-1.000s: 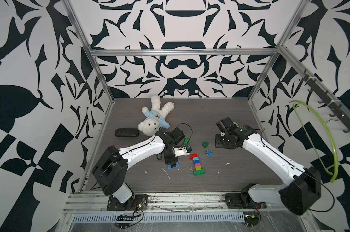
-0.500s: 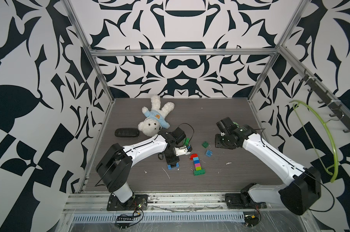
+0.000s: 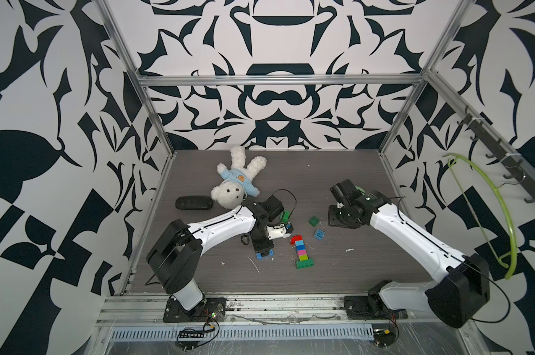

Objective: Assemble the number 1 with lego
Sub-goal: Assemble the lego brick with the lego brick.

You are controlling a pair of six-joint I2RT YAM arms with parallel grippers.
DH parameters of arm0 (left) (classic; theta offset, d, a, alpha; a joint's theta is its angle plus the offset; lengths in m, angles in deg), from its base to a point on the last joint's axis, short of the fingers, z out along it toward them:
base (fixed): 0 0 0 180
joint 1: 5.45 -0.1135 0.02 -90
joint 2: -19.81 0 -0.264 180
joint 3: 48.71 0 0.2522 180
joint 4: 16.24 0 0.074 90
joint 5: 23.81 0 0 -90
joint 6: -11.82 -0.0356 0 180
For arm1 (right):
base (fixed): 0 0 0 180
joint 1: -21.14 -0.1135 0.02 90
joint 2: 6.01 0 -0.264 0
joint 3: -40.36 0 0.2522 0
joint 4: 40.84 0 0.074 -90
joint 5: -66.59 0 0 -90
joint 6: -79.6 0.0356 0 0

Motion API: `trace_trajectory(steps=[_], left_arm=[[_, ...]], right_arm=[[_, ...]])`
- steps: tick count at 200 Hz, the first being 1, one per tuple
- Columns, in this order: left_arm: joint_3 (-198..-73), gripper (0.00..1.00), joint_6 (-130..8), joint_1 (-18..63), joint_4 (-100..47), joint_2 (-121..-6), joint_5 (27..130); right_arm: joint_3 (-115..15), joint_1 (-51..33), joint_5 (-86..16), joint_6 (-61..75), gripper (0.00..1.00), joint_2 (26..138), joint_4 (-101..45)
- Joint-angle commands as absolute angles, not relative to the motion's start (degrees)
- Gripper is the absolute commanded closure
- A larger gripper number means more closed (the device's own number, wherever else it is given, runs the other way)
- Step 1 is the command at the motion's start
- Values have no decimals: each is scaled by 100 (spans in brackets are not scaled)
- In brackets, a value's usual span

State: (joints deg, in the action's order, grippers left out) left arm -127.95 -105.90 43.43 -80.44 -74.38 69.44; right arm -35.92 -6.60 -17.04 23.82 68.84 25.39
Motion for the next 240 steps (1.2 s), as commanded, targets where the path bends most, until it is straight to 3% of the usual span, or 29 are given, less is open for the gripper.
trace_trajectory(steps=[1, 92, 125, 170, 206, 233, 240], left_arm=[[-12698, 88, -10616, 4374, -8221, -7510, 6976], [-12558, 52, -10596, 4453, -8061, -7509, 6832], [-12567, 21, -10466, 4456, -7893, -7275, 6933], [-12373, 16, -9335, 4447, -6820, -6062, 6905], [-11668, 16, -6880, 4436, -5375, -4849, 5639], [-11471, 16, -4984, 4356, -5870, -4470, 4294], [-11447, 9, -4542, 4332, -6126, -4391, 4083]], right_arm=[[-3756, -654, -1700, 2310, 49, 6887, 2547], [-3788, -652, -1708, 2301, 49, 6878, 2548], [-3822, -654, -1724, 2282, 49, 6865, 2549], [-3849, -717, -2373, 2120, 50, 6881, 2352], [-4005, -1532, -2777, 2107, 52, 7267, 2070], [-4363, -2467, -3087, 2129, 52, 7907, 1748], [-4502, -2693, -3164, 2109, 52, 8112, 1694]])
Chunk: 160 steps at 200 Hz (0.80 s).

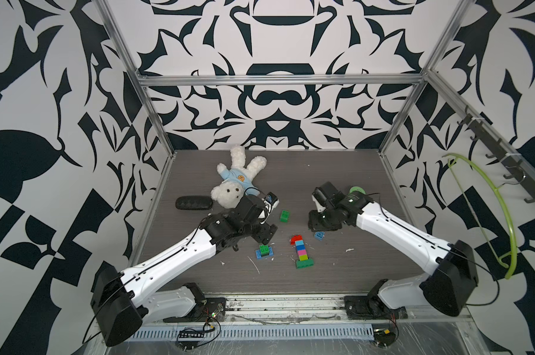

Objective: Assemble the number 1 with lego
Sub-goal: Assemble the lego brick with the lego brick.

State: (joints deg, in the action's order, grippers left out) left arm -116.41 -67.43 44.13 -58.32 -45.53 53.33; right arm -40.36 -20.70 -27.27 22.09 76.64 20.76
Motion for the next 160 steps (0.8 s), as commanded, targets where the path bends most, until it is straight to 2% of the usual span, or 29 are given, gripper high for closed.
trace_trajectory(steps=[1, 30, 77, 119, 160], left_arm=[[-11440, 9, -4462, 4328, -6163, -4373, 4050], [-10985, 6, -3127, 4241, -6576, -3818, 3839], [-10001, 8, -1279, 4057, -6734, -2648, 3871], [-9454, 9, -558, 4016, -6947, -1732, 3824], [-9403, 9, -471, 4005, -7198, -1422, 3781]], right_arm=[[-4520, -2719, -3170, 2108, 52, 8141, 1686], [-5033, -3373, -3378, 2053, 52, 8857, 1563], [-5354, -3581, -3503, 2058, 52, 9396, 1590], [-5587, -3613, -3524, 2105, 55, 9820, 1629], [-5791, -3617, -3342, 2217, 62, 10212, 1847]])
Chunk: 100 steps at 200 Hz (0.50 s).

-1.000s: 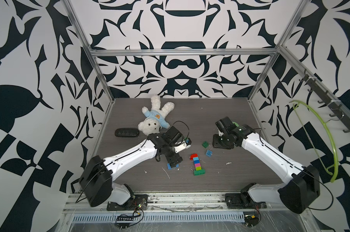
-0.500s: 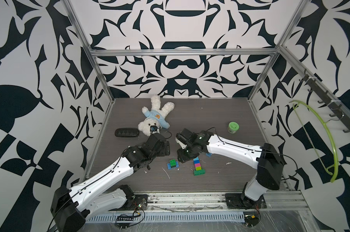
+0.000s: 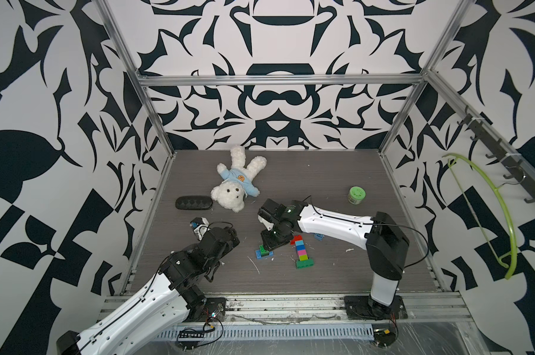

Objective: Assemble the number 1 with lego
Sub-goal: Assemble the lego brick with the lego brick.

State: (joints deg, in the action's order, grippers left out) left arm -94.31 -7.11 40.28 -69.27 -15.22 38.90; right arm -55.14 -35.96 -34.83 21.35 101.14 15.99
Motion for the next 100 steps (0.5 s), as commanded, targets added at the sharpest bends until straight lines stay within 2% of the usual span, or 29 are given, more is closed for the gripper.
trace_trajectory(steps=[1, 100], left_arm=[[-9403, 9, -470, 4007, -7204, -1421, 3781], [-9648, 9, -935, 4008, -7114, -1608, 4090]], right_arm=[[-5793, -3617, -3343, 2219, 62, 10224, 1851], [-5308, -3676, -2970, 2528, 72, 10940, 2425]])
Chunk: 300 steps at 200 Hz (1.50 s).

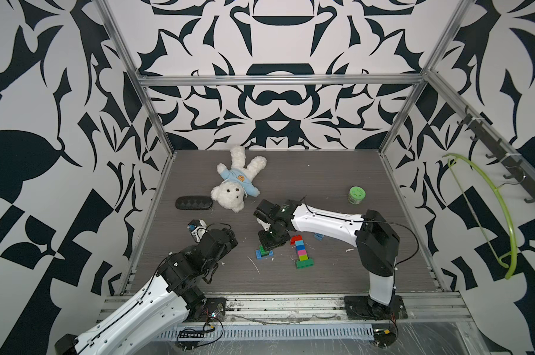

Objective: Assemble the number 1 with lego
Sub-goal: Assemble the lego brick with the lego brick, then pick up the lego brick from the center of the board.

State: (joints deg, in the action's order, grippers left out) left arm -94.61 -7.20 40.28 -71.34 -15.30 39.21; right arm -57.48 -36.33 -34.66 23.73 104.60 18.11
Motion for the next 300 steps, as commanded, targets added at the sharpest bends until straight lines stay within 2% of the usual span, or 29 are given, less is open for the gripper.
trace_trajectory(steps=[1, 68, 136, 196, 235, 257, 300], left_arm=[[-9644, 9, -936, 4008, -7109, -1615, 4098], [-9922, 8, -1502, 3999, -6944, -1971, 4509], [-10377, 5, -2557, 3939, -7005, -2114, 4572], [-10554, 4, -2232, 3920, -7136, -2556, 3886], [-10574, 4, -1496, 3912, -7314, -2689, 3416], [-10507, 4, -1355, 3911, -7229, -2566, 3459], [-10071, 4, -1674, 3887, -6634, -2236, 3597]], right_arm=[[-5297, -3677, -2967, 2528, 72, 10953, 2425], [-5524, -3759, -2807, 2682, 72, 11446, 2824], [-6428, -3763, -2699, 2698, 52, 10115, 2156], [-6272, -3637, -2352, 2506, 50, 9578, 2173], [-5389, -3224, -1698, 2590, 51, 8442, 2428], [-4800, -2694, -1589, 2810, 51, 7850, 2463], [-4732, -1948, -1048, 2997, 49, 7963, 2853]])
